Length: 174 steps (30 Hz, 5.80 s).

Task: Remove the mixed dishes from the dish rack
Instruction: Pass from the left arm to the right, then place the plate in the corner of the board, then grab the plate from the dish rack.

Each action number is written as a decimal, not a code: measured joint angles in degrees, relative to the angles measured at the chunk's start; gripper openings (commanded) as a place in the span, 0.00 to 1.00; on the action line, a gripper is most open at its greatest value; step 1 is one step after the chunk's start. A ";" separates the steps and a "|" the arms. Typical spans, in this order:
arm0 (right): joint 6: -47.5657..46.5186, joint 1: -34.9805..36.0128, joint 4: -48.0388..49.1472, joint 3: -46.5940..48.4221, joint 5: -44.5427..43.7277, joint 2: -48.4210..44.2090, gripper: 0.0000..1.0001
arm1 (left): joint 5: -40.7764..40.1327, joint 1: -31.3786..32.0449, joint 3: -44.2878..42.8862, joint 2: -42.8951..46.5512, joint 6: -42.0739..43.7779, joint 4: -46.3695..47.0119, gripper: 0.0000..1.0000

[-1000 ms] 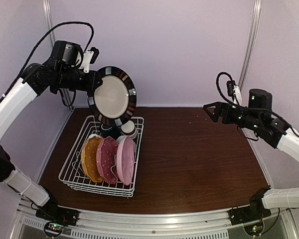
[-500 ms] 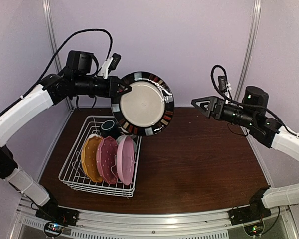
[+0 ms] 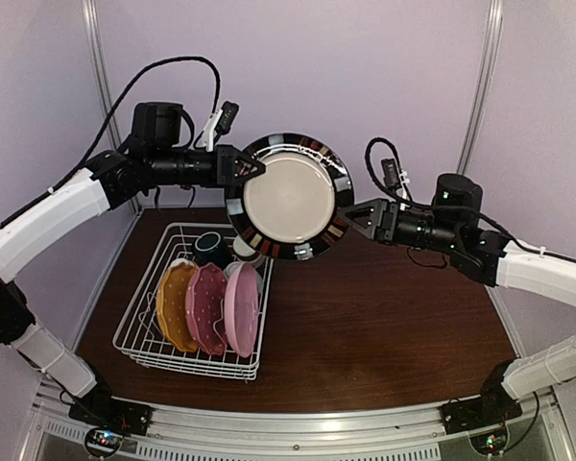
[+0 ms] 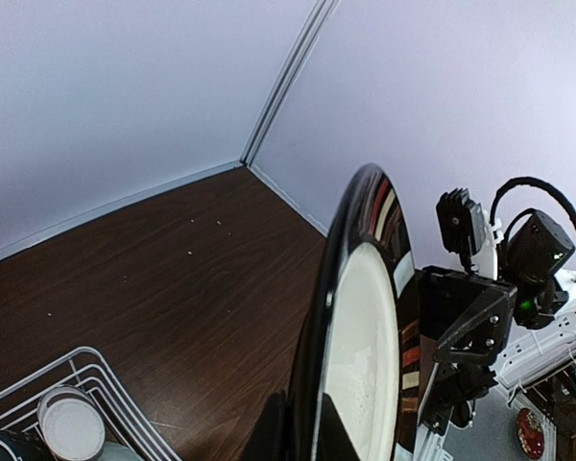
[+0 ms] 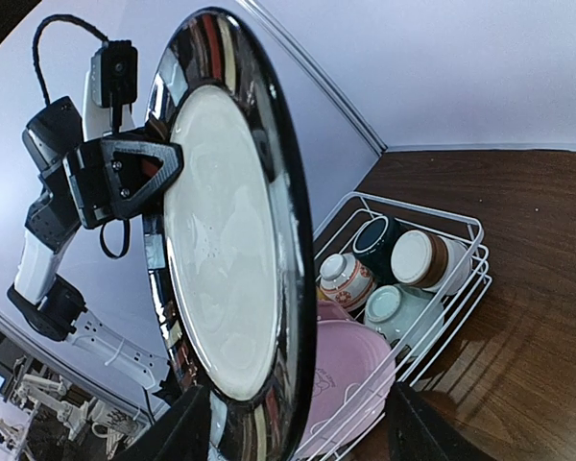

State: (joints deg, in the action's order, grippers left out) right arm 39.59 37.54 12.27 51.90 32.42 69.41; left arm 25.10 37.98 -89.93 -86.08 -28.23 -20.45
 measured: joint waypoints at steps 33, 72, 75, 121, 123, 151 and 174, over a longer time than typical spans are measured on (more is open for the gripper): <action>12.68 -2.38 2.86 -5.95 -1.25 1.11 0.00 | -7.82 0.09 1.14 -0.55 -1.88 8.50 0.98; 24.92 -30.82 23.17 -0.92 6.51 38.91 0.00 | -28.55 -2.03 2.51 6.03 3.72 -7.58 0.97; 25.62 -30.84 24.17 0.28 6.58 42.12 0.00 | -29.24 -2.03 2.51 6.03 4.13 -7.69 0.97; 18.51 -31.47 16.98 3.80 5.16 47.76 0.50 | -33.38 -2.12 0.13 4.48 5.75 -14.45 0.97; 17.35 -31.47 15.69 4.09 4.72 47.08 0.52 | -33.86 -2.25 0.13 4.50 5.53 -15.28 0.97; -1.09 -31.82 -11.96 4.76 -6.27 16.59 1.00 | -37.90 -2.54 16.96 21.86 -1.64 -44.41 0.95; -13.00 -26.99 -27.80 14.47 -8.92 -0.46 1.00 | -33.33 -2.54 25.99 16.92 -6.88 -41.29 0.58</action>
State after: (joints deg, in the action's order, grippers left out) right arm 26.59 10.55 -15.53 66.37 23.51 68.95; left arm -8.23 35.44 -63.94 -69.17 -35.11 -61.73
